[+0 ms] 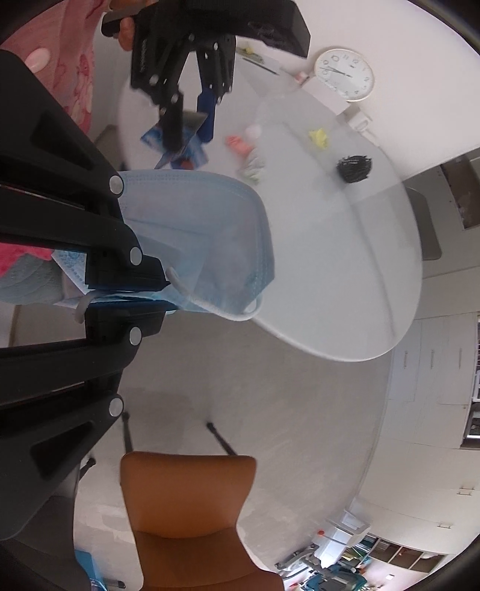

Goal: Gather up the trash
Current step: 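Carry both items over the wastebasket and open both tools to drop them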

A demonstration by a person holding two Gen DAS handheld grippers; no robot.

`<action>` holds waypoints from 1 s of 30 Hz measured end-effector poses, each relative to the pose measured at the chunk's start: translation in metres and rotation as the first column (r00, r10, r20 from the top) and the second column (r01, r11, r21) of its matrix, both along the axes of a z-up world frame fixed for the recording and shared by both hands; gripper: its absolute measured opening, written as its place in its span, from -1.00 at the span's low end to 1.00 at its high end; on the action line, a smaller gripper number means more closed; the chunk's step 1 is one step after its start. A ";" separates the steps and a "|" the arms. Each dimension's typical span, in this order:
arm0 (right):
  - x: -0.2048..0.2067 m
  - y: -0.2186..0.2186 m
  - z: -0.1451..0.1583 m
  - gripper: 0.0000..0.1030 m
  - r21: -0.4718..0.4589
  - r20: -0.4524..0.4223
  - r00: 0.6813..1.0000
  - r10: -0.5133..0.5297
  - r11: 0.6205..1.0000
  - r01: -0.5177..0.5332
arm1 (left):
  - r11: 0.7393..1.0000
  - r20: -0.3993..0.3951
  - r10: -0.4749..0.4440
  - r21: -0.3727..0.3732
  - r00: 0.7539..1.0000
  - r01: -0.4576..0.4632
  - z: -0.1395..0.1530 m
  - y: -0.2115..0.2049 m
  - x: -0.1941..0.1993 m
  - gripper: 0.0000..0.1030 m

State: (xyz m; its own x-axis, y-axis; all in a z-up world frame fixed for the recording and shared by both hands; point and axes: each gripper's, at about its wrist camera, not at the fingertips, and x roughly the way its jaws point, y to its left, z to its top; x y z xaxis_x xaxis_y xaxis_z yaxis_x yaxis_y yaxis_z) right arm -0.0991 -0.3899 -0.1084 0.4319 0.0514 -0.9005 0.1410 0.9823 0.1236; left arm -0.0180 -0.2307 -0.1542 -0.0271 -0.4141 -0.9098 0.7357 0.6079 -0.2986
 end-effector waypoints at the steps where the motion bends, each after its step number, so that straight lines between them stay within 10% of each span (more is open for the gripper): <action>1: -0.003 -0.002 -0.002 -0.91 0.003 -0.006 1.000 0.006 1.000 -0.006 | 1.000 -0.005 -0.009 0.011 1.000 0.009 -0.005 -0.008 -0.006 -0.12; 9: -0.017 -0.015 -0.020 -0.91 0.052 -0.038 0.998 0.053 0.997 -0.051 | 0.993 0.014 -0.063 0.105 0.998 0.061 -0.043 -0.040 -0.040 -0.08; 11: -0.015 -0.015 -0.023 -0.91 0.063 -0.041 0.997 0.060 0.996 -0.058 | 0.991 0.002 -0.059 0.124 0.998 0.059 -0.050 -0.044 -0.043 0.43; 16: -0.014 -0.015 -0.030 -0.91 0.083 -0.047 0.996 0.070 0.994 -0.066 | 0.990 0.012 -0.046 0.132 0.999 0.044 -0.049 -0.047 -0.046 0.70; 30: -0.019 0.002 -0.041 -0.91 0.096 -0.053 0.993 0.105 0.990 -0.100 | 0.979 0.132 0.073 0.179 0.989 -0.096 -0.027 -0.013 -0.031 0.77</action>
State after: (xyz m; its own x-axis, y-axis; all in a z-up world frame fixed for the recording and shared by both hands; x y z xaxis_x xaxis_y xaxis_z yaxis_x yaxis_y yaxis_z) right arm -0.1180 -0.3876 -0.1490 0.3670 0.1776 -0.9131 0.0497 0.9765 0.2098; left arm -0.0495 -0.2435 -0.1809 0.1187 -0.2353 -0.9647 0.7034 0.7056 -0.0856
